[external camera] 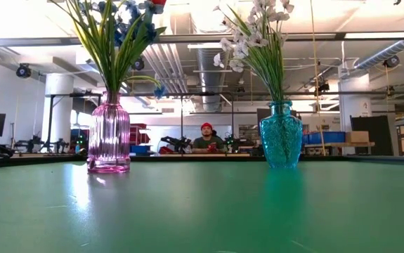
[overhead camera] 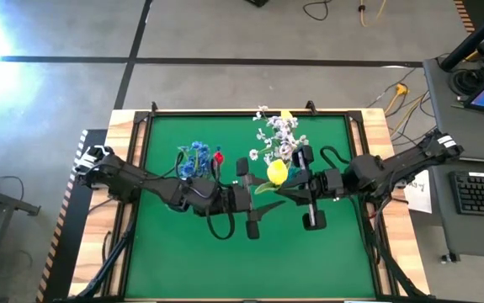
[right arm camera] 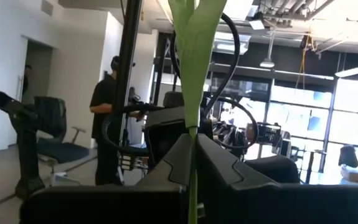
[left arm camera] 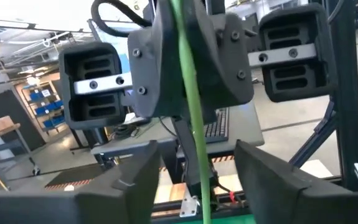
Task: Sort flowers into vase by color
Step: Put the yellow tulip into the blue vase
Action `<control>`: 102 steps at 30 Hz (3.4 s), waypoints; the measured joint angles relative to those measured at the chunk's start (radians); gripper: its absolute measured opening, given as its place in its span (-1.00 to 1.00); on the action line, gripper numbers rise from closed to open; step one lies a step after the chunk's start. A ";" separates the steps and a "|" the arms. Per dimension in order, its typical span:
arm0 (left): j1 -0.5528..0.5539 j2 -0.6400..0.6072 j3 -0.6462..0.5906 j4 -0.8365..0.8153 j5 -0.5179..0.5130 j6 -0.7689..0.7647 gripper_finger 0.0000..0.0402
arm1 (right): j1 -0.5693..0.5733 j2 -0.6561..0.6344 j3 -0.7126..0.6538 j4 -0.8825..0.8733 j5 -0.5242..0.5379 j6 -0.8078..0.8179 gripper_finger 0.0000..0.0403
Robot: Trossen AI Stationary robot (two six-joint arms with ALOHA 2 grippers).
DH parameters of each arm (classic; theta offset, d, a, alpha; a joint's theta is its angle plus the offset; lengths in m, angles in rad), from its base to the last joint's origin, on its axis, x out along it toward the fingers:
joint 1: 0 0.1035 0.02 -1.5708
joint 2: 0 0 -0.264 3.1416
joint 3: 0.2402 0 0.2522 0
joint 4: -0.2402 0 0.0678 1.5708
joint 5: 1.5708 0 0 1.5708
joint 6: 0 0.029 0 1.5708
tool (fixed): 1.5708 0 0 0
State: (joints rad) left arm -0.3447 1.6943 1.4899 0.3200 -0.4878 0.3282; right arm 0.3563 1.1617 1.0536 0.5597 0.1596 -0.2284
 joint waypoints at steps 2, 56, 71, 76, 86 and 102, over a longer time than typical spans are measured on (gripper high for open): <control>0.000 0.000 0.000 0.003 0.000 -0.006 -0.17 | 0.002 0.000 0.000 0.000 0.000 -0.003 -0.94; -0.050 -0.022 0.004 -0.297 -0.281 -0.181 -0.82 | 0.001 -0.053 0.071 -0.445 0.044 0.059 -0.94; -0.146 -0.024 0.048 -0.309 -0.308 -0.264 0.00 | 0.001 -0.391 -0.034 -0.763 -0.089 0.278 -0.95; -0.197 -0.019 0.042 -0.310 -0.313 -0.269 0.00 | 0.002 -0.482 -0.176 -0.728 -0.070 0.391 -0.95; -0.270 -0.020 0.041 -0.372 -0.316 -0.259 0.00 | 0.002 -0.538 -0.288 -0.694 -0.052 0.467 -0.95; -0.268 -0.063 0.041 -0.460 -0.482 -0.152 -0.01 | -0.002 -0.553 -0.353 -0.738 0.707 0.403 -0.94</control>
State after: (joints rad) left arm -0.6130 1.6314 1.5311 -0.1397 -0.9703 0.1761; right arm 0.3544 0.6086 0.7002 -0.1780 0.8664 0.1750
